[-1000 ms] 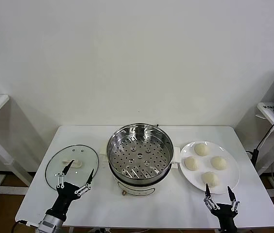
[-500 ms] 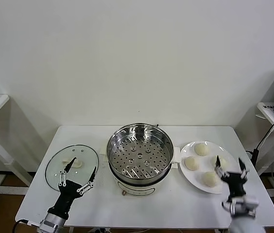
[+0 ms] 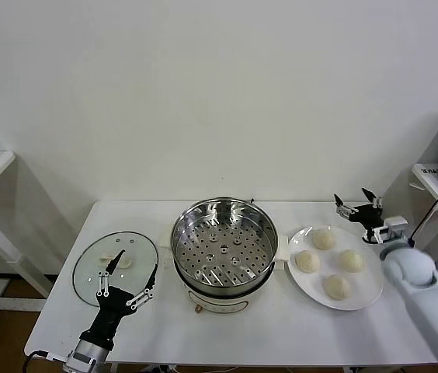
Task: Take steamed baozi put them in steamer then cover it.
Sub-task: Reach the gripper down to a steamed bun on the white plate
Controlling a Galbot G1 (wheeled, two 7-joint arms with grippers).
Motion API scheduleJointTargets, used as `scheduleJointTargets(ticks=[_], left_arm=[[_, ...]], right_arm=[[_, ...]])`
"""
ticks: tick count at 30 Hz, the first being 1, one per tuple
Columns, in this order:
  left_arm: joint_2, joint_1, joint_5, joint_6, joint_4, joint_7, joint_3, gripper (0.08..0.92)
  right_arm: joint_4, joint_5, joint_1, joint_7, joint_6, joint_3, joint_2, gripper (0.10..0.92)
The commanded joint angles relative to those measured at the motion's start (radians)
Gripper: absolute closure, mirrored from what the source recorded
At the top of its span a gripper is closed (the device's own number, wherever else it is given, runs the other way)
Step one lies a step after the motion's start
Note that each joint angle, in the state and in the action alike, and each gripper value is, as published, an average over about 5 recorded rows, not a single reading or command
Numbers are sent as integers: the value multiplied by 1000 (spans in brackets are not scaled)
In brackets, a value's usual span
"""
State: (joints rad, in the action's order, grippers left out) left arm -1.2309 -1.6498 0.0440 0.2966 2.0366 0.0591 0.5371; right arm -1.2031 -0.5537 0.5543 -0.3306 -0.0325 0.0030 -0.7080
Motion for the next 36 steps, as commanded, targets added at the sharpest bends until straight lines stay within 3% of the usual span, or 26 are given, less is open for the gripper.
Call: scheduleJointTargets(ticks=[1,6,14,21,36], left_arm=[[-6,-14,0,-1,22,-1,1,177],[-13,-25,0,-1,32,-3,10,177],[-24,-41,0,-2,44,-5,17,177],[-27,-54,0,1,52,-8,28,177],[-31,-60,0,-1,49,-11,25,177]], right_arm=[[401,285,-545,-721,20,-464,52,203],[517,577,-637,-935,123,-485,-44,203],[596,786,-659,-983,192,-499,-188,203],[655,888,-645,-955,224,-493,-274,203],[709,963,-605,-879,259,-472,-334,203]])
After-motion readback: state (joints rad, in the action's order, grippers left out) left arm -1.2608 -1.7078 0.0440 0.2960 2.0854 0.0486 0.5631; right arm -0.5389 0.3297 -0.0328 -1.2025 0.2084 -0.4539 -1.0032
